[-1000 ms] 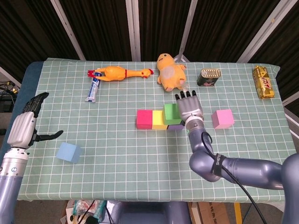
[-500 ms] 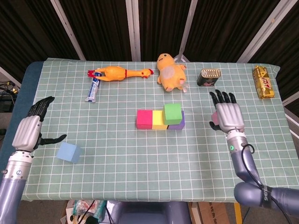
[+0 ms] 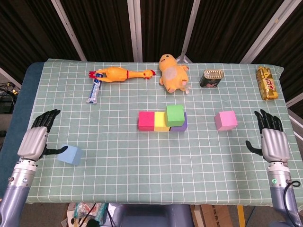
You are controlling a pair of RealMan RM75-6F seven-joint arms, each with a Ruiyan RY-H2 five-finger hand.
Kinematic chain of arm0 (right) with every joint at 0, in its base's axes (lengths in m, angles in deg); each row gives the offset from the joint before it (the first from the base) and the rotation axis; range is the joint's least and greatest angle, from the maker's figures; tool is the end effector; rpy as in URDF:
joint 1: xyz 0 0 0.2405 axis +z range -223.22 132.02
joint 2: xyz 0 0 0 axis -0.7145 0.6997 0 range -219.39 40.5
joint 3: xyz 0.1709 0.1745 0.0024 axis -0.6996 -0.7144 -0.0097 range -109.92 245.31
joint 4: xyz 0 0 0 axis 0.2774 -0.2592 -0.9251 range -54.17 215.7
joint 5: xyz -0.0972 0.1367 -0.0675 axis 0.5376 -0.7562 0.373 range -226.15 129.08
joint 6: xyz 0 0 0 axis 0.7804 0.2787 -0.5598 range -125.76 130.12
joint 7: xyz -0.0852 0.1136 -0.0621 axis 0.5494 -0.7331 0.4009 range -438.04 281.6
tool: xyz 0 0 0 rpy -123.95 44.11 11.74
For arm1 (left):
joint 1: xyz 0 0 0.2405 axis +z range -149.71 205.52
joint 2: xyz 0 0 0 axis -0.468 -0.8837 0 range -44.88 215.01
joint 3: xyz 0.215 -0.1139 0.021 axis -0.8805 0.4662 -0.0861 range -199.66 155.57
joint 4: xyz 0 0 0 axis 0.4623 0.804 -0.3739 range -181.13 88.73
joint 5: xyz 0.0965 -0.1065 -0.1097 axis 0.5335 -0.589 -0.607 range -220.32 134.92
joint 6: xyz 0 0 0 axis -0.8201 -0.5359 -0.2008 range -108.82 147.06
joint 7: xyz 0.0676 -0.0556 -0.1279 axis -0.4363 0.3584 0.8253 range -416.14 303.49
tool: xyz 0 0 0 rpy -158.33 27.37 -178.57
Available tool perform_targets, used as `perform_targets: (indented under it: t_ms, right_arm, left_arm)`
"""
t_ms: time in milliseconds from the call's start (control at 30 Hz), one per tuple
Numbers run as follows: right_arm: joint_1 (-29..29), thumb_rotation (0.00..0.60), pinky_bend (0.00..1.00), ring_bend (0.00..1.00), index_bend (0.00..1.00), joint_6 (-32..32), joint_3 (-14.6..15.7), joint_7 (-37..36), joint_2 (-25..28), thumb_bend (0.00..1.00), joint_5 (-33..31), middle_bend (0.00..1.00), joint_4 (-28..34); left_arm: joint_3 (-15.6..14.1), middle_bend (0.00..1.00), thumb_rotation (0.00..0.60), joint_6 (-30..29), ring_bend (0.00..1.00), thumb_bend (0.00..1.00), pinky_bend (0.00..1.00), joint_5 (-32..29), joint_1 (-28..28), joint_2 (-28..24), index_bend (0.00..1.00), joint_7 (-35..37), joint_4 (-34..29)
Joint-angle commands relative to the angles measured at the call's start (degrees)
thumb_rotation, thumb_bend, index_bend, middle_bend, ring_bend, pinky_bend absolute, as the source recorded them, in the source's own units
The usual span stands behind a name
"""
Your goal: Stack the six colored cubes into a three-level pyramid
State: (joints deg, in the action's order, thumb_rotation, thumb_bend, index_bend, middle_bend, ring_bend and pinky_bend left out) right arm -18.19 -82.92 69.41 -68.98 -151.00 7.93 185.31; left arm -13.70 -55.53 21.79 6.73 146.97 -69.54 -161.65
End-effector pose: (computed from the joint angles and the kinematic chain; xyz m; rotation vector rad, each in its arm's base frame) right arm -0.2508 -0.2680 0.1856 1.2697 -0.9824 0.8404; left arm -0.2006 0.2562 0.1562 -1.4045 -1.1336 -0.9847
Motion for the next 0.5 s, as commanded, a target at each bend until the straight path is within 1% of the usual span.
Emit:
perform_targets:
  t_ms: [33, 200, 333, 367, 500]
  right_arm:
    - [-1.3, 0.6, 0.0, 0.0, 0.0, 1.1, -0.9, -1.4, -0.4, 0.31, 1.3, 0.0, -1.3]
    - [-2.4, 0.6, 0.0, 0.0, 0.0, 2.4, -2.3, -2.1, -0.5, 0.31, 2.2, 0.0, -1.7]
    - [-3.2, 0.6, 0.0, 0.0, 0.0, 3.6, -3.2, -2.2, -0.6, 0.31, 2.4, 0.0, -1.9]
    - [-3.4, 0.6, 0.0, 0.0, 0.0, 4.1, -3.5, -2.3, -0.6, 0.31, 2.4, 0.0, -1.9]
    - [-4.0, 0.6, 0.0, 0.0, 0.0, 4.9, -4.3, -2.1, -0.6, 0.31, 2.7, 0.0, -1.7]
  left_arm:
    - [-1.6, 0.03, 0.6, 2.1, 0.0, 0.06, 0.05, 1.1, -0.2, -1.2, 0.0, -1.3, 1.6]
    - [-4.0, 0.03, 0.6, 5.5, 0.0, 0.01, 0.05, 3.9, -0.7, -4.4, 0.0, -2.6, 3.7]
    - [-6.2, 0.04, 0.6, 8.8, 0.0, 0.0, 0.05, 7.5, -1.4, -6.8, 0.0, -3.4, 5.9]
    - [-7.2, 0.04, 0.6, 10.8, 0.0, 0.0, 0.06, 9.1, -2.2, -7.2, 0.0, -3.9, 7.2]
    - [-8.2, 0.05, 0.6, 14.5, 0.01, 0.0, 0.07, 11.5, -3.7, -7.0, 0.0, -2.9, 9.9]
